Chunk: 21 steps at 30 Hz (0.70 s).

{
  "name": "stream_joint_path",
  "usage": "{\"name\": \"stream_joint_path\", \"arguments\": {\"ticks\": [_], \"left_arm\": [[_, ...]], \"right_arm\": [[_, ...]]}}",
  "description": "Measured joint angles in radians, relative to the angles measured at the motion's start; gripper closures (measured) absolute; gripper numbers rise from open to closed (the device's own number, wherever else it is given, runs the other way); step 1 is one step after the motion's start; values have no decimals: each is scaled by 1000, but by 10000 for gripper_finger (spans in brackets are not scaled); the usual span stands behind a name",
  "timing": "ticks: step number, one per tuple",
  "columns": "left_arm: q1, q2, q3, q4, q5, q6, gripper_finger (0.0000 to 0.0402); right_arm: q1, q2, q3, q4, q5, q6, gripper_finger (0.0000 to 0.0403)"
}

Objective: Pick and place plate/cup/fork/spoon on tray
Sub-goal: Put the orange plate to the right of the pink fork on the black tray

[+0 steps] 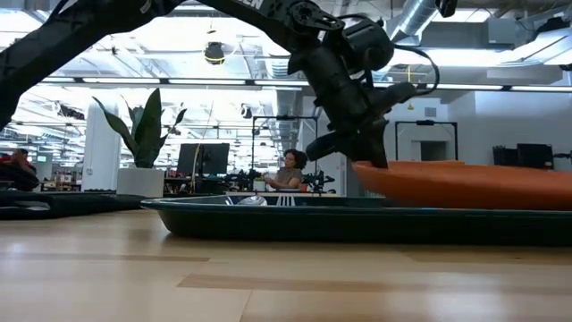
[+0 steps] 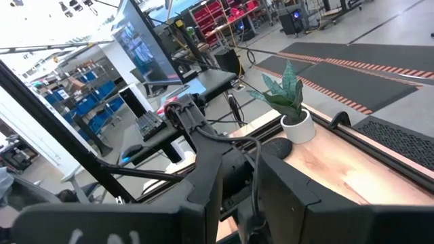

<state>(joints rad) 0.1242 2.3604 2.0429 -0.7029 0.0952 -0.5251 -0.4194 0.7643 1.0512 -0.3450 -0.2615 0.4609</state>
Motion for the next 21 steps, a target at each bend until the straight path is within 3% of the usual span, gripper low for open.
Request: {"name": "stream_joint_path", "arguments": {"ticks": [21], "left_arm": [[-13, 0, -1, 13, -33, 16, 401]], "right_arm": [[0, 1, 0, 0, 0, -23, 284]]}}
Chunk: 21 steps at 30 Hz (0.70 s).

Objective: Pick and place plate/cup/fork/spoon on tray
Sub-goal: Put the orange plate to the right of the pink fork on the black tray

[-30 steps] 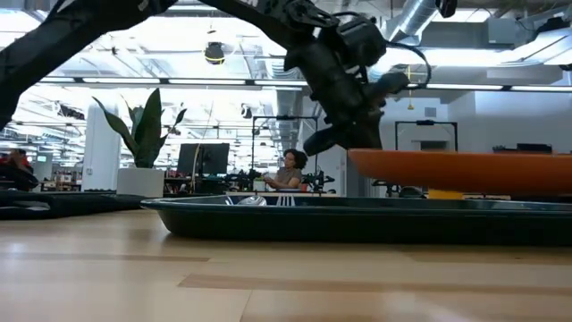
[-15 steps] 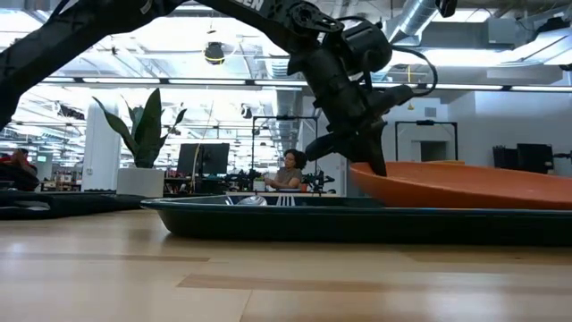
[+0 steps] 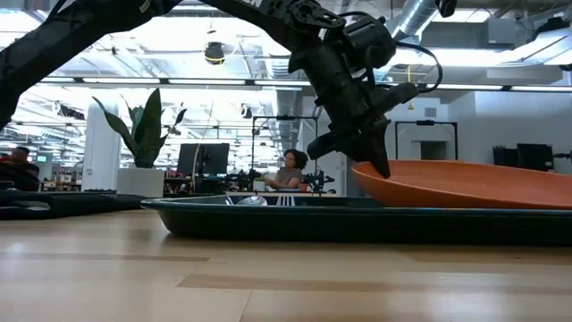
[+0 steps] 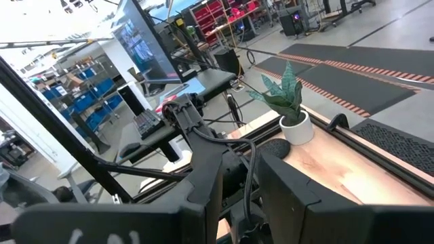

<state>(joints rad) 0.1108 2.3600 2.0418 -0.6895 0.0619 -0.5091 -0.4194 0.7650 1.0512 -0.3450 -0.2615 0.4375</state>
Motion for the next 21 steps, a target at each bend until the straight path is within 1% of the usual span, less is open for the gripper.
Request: {"name": "stream_joint_path", "arguments": {"ticks": [5, 10, 21], "left_arm": [[-5, 0, 0, 0, -15, 7, 401], [-6, 0, -1, 0, 2, 8, 401], [-11, -1, -1, -1, 2, 8, 401]], "right_arm": [[0, 0, 0, 0, 0, -1, 284], [0, 0, 0, 0, 0, -2, 284], [0, 0, 0, -21, 0, -2, 284]]}}
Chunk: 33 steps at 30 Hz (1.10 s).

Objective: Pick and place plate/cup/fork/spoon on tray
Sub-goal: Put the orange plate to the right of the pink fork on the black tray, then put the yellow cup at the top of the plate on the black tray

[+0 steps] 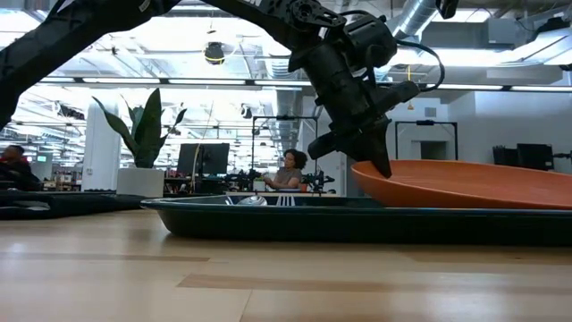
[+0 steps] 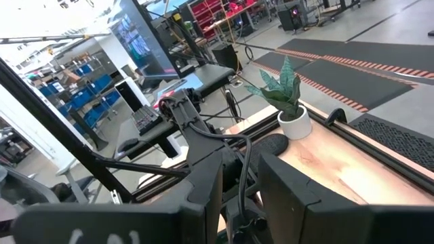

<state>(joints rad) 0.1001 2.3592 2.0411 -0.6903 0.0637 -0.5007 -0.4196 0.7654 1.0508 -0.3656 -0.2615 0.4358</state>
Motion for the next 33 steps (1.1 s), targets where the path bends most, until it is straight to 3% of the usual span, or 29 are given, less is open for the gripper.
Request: {"name": "stream_joint_path", "arguments": {"ticks": [8, 33], "left_arm": [[-9, -1, 0, 0, 1, 24, 393], [7, -2, 26, -30, -15, 60, 275]], "right_arm": [[0, 0, 0, 0, 0, 0, 284], [0, 0, 0, -1, 0, -3, 284]]}}
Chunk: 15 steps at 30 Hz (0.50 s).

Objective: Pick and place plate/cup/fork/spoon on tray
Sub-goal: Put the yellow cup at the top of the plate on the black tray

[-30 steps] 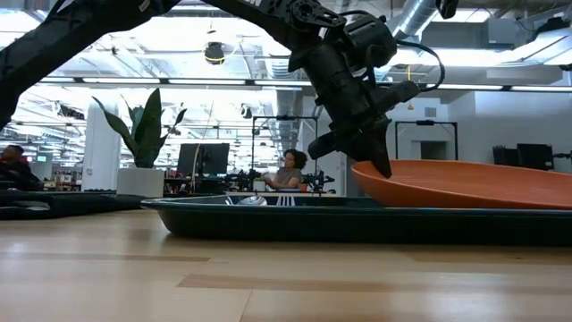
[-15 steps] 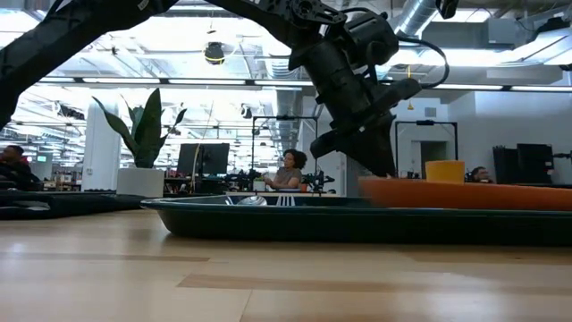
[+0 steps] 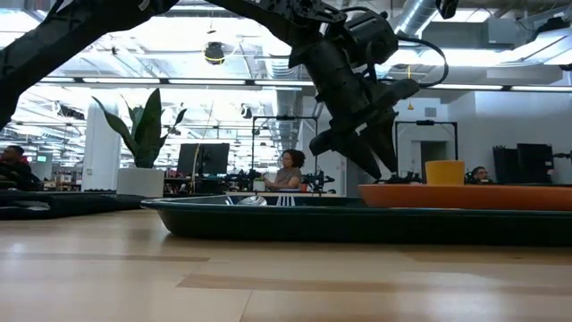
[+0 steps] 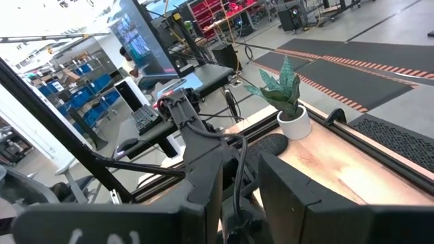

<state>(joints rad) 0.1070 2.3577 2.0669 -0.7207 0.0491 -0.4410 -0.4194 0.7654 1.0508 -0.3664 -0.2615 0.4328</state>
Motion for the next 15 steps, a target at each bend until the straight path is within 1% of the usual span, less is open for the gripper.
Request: {"name": "stream_joint_path", "arguments": {"ticks": [6, 8, 11, 13, 14, 15], "left_arm": [[68, 0, 142, -82, -9, 14, 229], [94, 0, 205, -73, -56, 30, 216], [132, -2, 286, -59, -155, 55, 203], [161, -7, 291, -28, -174, 55, 199], [176, -13, 288, -27, -163, 48, 198], [190, -17, 286, -51, -143, 44, 198]], "right_arm": [[-10, -1, 0, 0, 0, 4, 284], [-17, -2, 0, 0, 0, 5, 284], [-31, -2, 0, -4, 16, 35, 284], [-44, -4, 0, -43, 78, 53, 284], [-51, -8, 0, -85, 132, 56, 284], [-59, -11, 0, -147, 215, 56, 284]]}}
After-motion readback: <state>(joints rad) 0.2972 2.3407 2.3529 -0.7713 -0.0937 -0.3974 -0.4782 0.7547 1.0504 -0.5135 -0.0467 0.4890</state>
